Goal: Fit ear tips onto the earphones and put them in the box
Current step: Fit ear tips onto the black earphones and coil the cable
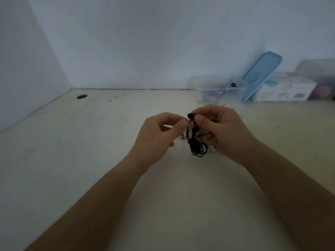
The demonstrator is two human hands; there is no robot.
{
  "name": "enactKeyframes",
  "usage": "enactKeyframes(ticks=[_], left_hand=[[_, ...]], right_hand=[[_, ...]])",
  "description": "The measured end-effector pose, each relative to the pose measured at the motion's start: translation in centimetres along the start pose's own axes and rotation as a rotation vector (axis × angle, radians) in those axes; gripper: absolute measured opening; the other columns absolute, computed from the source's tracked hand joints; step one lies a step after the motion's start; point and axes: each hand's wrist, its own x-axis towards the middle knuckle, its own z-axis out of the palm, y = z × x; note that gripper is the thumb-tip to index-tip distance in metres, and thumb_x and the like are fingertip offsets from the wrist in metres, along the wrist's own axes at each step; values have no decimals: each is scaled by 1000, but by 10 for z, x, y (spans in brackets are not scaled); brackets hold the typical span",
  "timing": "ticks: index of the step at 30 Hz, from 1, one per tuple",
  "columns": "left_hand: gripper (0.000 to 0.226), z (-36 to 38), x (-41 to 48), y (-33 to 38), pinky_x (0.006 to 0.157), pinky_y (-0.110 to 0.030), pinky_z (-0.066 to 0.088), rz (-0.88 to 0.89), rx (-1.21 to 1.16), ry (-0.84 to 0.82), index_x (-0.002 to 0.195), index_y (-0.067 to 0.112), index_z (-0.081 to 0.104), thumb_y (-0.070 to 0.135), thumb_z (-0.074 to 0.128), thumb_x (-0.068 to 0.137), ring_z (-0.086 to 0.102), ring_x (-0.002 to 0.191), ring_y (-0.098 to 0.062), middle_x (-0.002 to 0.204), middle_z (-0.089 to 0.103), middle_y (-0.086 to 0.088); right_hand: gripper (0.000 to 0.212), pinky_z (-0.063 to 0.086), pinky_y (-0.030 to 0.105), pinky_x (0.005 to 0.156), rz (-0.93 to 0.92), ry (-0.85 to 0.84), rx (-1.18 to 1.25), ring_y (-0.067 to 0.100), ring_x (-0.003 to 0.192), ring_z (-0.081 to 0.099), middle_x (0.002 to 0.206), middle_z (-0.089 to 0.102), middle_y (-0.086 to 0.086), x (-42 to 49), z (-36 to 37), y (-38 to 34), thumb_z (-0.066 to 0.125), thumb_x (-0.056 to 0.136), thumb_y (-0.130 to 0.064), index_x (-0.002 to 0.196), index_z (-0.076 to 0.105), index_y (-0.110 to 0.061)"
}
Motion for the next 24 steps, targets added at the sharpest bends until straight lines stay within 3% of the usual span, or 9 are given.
enactKeyframes(ticks=[4,8,12,21,24], left_hand=[[30,3,-3,3,55,-22,49,-57,27,-75,111,23,68,36,74,84,65,69,-7,96,73,5],[33,11,-11,8,57,-27,54,-158,-50,-218,118,20,63,27,73,87,67,74,-12,96,75,-4],[29,9,-11,16,58,-25,55,-167,-110,-147,118,15,63,13,70,90,71,75,-17,91,77,-5],[29,19,32,61,61,-29,59,-221,-187,-33,115,12,62,19,72,89,75,73,-25,93,76,-9],[33,30,66,70,58,-28,58,-242,-247,-5,116,8,60,19,73,88,74,70,-26,96,73,-12]], right_hand=[[11,47,22,52,72,-5,325,17,59,55,77,69,11,1,-1,-2,57,92,-6,100,65,-4],[19,45,20,49,80,1,447,11,52,43,73,65,8,-2,2,-3,58,85,-11,101,62,-3],[12,46,23,50,109,43,521,11,54,44,76,59,11,-5,5,-1,51,96,-2,100,62,-2],[26,42,28,54,243,260,594,13,51,49,75,59,8,22,-5,-35,45,99,-3,116,65,-6],[19,35,23,47,306,297,591,12,48,42,77,54,7,44,-19,-52,49,99,-8,109,64,-5]])
